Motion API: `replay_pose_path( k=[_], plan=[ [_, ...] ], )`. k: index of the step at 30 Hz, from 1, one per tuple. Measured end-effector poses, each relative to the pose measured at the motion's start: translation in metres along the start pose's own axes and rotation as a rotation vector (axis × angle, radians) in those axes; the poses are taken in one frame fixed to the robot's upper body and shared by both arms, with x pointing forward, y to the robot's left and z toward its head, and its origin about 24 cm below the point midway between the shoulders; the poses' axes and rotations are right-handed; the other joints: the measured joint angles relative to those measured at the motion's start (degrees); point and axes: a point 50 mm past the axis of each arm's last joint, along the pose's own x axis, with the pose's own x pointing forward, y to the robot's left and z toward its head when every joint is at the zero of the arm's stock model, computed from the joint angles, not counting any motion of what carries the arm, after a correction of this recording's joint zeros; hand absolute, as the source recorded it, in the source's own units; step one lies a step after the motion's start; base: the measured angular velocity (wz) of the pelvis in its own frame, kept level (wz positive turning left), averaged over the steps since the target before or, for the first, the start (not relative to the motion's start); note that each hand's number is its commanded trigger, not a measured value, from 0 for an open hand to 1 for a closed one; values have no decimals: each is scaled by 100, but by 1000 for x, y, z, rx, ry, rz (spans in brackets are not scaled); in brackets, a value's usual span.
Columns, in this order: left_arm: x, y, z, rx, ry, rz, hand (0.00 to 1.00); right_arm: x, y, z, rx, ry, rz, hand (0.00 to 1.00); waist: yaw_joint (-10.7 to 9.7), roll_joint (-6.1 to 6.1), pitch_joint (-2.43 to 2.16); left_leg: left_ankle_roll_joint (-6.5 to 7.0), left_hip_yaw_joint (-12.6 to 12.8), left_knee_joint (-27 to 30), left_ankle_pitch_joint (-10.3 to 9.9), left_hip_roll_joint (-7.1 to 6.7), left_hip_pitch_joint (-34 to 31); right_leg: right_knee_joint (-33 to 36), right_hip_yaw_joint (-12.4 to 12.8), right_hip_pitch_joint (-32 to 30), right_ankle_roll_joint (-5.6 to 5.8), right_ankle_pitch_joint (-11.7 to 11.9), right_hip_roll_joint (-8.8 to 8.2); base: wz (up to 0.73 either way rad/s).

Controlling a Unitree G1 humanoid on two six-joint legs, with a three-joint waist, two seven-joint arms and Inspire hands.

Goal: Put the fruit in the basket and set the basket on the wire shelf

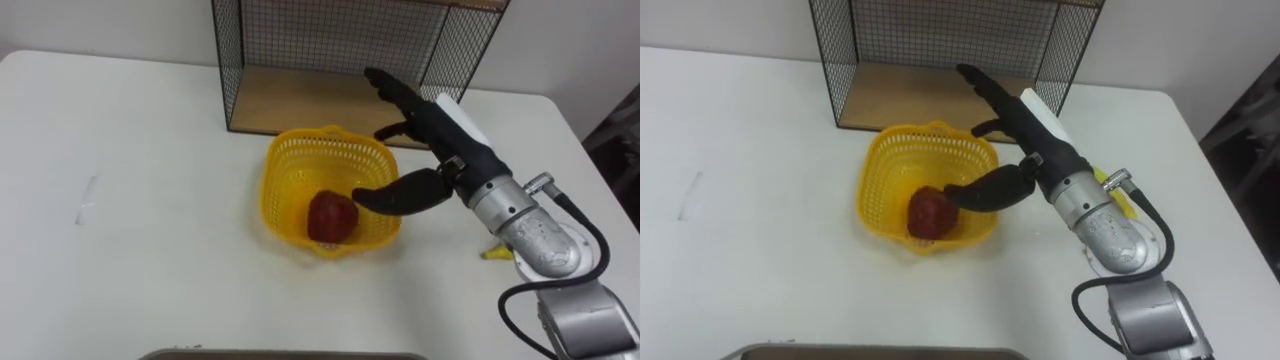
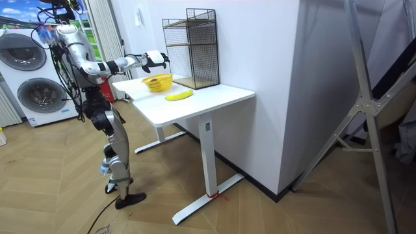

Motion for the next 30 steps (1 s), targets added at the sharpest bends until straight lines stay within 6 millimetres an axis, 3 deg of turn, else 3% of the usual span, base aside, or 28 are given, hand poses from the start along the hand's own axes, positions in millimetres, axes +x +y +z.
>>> replay_pose_path(
  k=[23, 27, 30],
  plan=[
    [0, 0, 0, 4, -1, 1, 0, 0, 0, 0, -4, 1, 0, 0, -10, -6, -4, 0, -1, -1, 0, -1, -8, -7, -1, 0, 0, 0, 0, 0],
    [0, 0, 1, 5, -2, 2, 0, -1, -4, 0, 11, -1, -19, 0, -19, -34, -23, 0, 2, 3, 0, -1, 14, -1, -2, 7, -1, 0, -1, 0],
    [0, 0, 0, 3, 0, 2, 0, -3, -15, -1, 37, -3, -88, 0, -19, -8, -3, 0, -1, 9, 0, -1, 82, 15, -3, 72, -1, 1, -6, 0]
  ],
)
